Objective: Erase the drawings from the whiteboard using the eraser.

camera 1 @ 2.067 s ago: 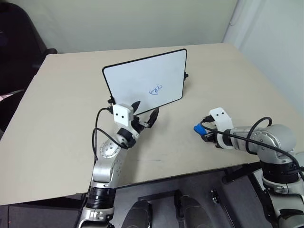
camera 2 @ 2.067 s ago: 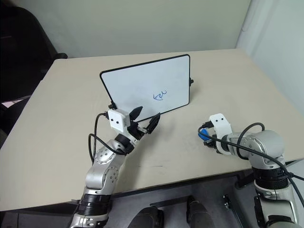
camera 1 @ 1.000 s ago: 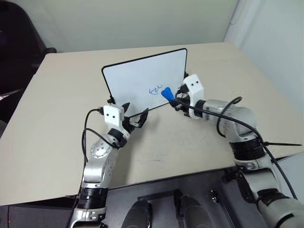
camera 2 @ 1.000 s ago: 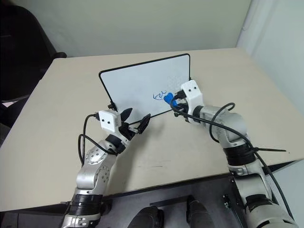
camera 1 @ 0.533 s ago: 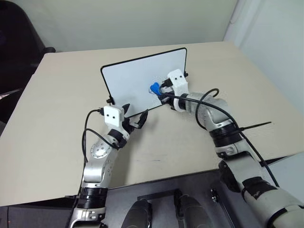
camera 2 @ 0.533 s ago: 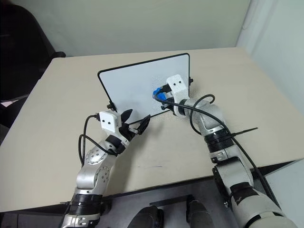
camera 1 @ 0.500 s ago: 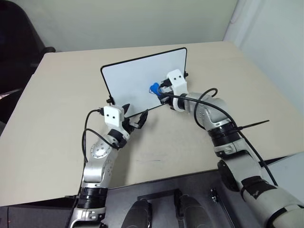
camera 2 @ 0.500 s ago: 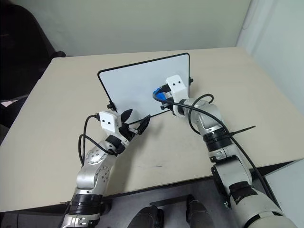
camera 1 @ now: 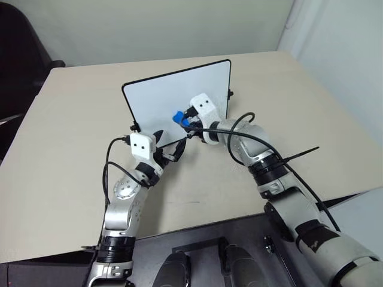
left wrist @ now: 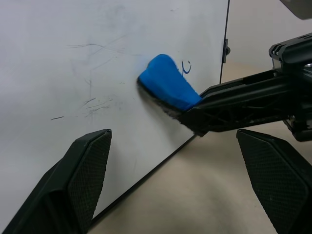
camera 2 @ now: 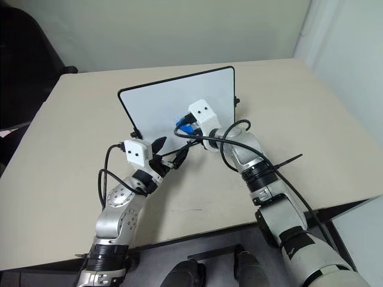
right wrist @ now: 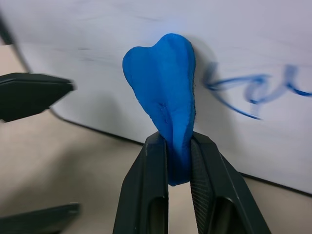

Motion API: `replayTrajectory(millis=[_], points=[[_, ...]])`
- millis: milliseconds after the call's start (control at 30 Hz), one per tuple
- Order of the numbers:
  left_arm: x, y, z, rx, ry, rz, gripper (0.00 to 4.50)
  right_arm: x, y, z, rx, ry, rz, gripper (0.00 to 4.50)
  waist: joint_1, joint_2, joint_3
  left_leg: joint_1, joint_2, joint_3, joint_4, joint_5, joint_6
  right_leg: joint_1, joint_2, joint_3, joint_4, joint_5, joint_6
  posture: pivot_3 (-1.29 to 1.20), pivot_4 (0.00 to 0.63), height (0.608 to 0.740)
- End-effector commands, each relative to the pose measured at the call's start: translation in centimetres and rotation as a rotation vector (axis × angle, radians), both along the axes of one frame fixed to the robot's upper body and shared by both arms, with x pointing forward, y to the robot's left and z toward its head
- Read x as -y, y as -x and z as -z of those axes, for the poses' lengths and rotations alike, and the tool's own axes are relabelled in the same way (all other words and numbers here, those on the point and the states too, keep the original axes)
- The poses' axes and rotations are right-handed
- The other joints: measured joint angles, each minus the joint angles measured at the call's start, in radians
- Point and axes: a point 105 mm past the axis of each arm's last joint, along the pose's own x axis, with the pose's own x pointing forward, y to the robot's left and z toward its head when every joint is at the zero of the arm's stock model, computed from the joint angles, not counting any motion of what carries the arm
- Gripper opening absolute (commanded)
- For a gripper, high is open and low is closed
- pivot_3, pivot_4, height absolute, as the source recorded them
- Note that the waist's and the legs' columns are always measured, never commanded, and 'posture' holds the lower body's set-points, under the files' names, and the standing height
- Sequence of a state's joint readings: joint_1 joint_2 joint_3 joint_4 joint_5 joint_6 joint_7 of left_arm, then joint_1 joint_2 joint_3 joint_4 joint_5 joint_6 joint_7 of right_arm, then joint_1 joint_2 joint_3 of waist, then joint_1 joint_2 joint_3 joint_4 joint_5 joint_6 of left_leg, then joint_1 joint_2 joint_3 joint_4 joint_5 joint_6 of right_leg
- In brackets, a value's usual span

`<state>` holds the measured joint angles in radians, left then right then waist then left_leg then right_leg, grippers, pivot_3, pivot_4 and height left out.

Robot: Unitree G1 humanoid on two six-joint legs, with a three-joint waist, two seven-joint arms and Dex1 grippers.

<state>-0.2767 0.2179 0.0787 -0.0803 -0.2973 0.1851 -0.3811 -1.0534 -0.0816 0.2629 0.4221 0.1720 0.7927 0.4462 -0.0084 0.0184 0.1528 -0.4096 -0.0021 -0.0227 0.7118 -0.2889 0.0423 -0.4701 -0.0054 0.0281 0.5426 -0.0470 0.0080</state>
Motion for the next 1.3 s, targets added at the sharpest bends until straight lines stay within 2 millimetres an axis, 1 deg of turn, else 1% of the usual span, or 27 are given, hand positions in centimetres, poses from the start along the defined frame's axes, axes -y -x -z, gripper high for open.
replayTrajectory(millis=[33,133,333,433,500,700,867,933,1033,1133,1233,1300], points=[[0.0,0.4,-1.3,0.050,0.003,0.000,4.50,-0.3,-0.2,-1.3,0.048,0.003,-0.001,0.33,0.002,0.000,0.000,0.000,0.000,0.000,0.000,0.000,0.000,0.000,0.000,0.000,0.000,0.000,0.000,0.00,0.150,0.740],[0.1,0.4,-1.3,0.050,0.005,0.000,4.50,1.3,-1.7,-1.3,0.040,-0.005,0.102,0.33,0.003,0.000,0.000,0.000,0.000,0.000,0.000,0.000,0.000,0.000,0.000,0.000,0.000,0.000,0.000,0.00,0.150,0.740],[0.0,0.4,-1.3,0.050,0.006,0.000,4.50,4.7,-4.7,-2.2,0.039,-0.064,0.327,0.33,0.005,0.000,0.000,0.000,0.000,0.000,0.000,0.000,-0.001,0.000,-0.001,0.000,0.001,0.001,-0.002,0.00,0.150,0.740],[0.1,0.4,-1.3,0.050,0.003,0.004,4.50,5.5,-5.4,-3.1,0.035,-0.121,0.376,0.33,0.005,0.000,0.000,0.000,0.000,0.000,0.000,0.001,-0.001,0.000,-0.001,0.000,0.001,0.002,-0.003,0.00,0.150,0.740],[0.1,0.4,-1.3,0.049,0.001,0.007,4.50,5.6,-5.5,-3.1,0.038,-0.116,0.378,0.33,0.004,0.000,0.000,0.000,0.000,0.000,0.000,0.003,-0.001,0.000,0.000,0.000,0.001,0.003,-0.005,0.00,0.150,0.740],[0.3,0.4,-1.3,0.047,0.000,0.016,4.50,4.9,-5.1,-2.4,0.030,-0.094,0.350,0.33,0.002,0.000,0.000,0.000,0.001,0.000,0.000,0.004,-0.001,-0.001,0.000,0.000,0.002,0.006,-0.007,0.00,0.150,0.740],[0.6,0.4,-1.3,0.046,0.000,0.024,4.50,1.5,-2.7,-2.2,0.046,-0.048,0.150,0.33,-0.006,0.000,0.000,-0.001,0.001,0.000,0.000,0.004,-0.002,-0.002,0.001,0.000,0.001,0.005,-0.006,0.00,0.150,0.740],[0.6,0.4,-1.3,0.047,0.001,0.025,4.50,0.5,-1.6,-2.2,0.067,-0.029,0.065,0.33,-0.010,0.000,0.000,-0.001,0.001,0.000,0.000,0.003,-0.002,-0.003,0.001,0.000,0.001,0.005,-0.006,0.00,0.150,0.740],[0.6,0.4,-1.3,0.047,0.002,0.024,4.50,-0.5,-0.1,-2.1,0.082,-0.003,-0.036,0.33,-0.010,0.000,0.000,-0.003,0.002,0.000,-0.001,0.003,-0.003,-0.005,0.001,-0.001,0.001,0.005,-0.006,0.00,0.150,0.740],[0.6,0.4,-1.2,0.047,0.001,0.022,4.50,-0.6,0.3,-2.1,0.095,0.007,-0.055,0.33,-0.007,0.000,0.000,-0.004,0.002,0.000,-0.001,0.004,-0.003,-0.005,0.001,-0.002,0.001,0.004,-0.006,0.00,0.150,0.740],[0.6,0.4,-1.2,0.047,0.001,0.021,4.50,-0.3,0.1,-2.1,0.094,0.006,-0.041,0.33,-0.001,0.000,0.000,-0.004,0.001,0.000,-0.001,0.004,-0.003,-0.005,0.000,-0.002,0.001,0.004,-0.006,0.00,0.150,0.740],[0.6,0.3,-1.2,0.046,0.001,0.022,4.50,1.1,-1.6,-2.5,0.081,-0.023,0.080,0.33,-0.001,0.000,0.000,-0.004,0.001,0.000,0.000,0.004,-0.003,-0.004,0.000,-0.001,0.001,0.004,-0.006,0.00,0.150,0.740]])
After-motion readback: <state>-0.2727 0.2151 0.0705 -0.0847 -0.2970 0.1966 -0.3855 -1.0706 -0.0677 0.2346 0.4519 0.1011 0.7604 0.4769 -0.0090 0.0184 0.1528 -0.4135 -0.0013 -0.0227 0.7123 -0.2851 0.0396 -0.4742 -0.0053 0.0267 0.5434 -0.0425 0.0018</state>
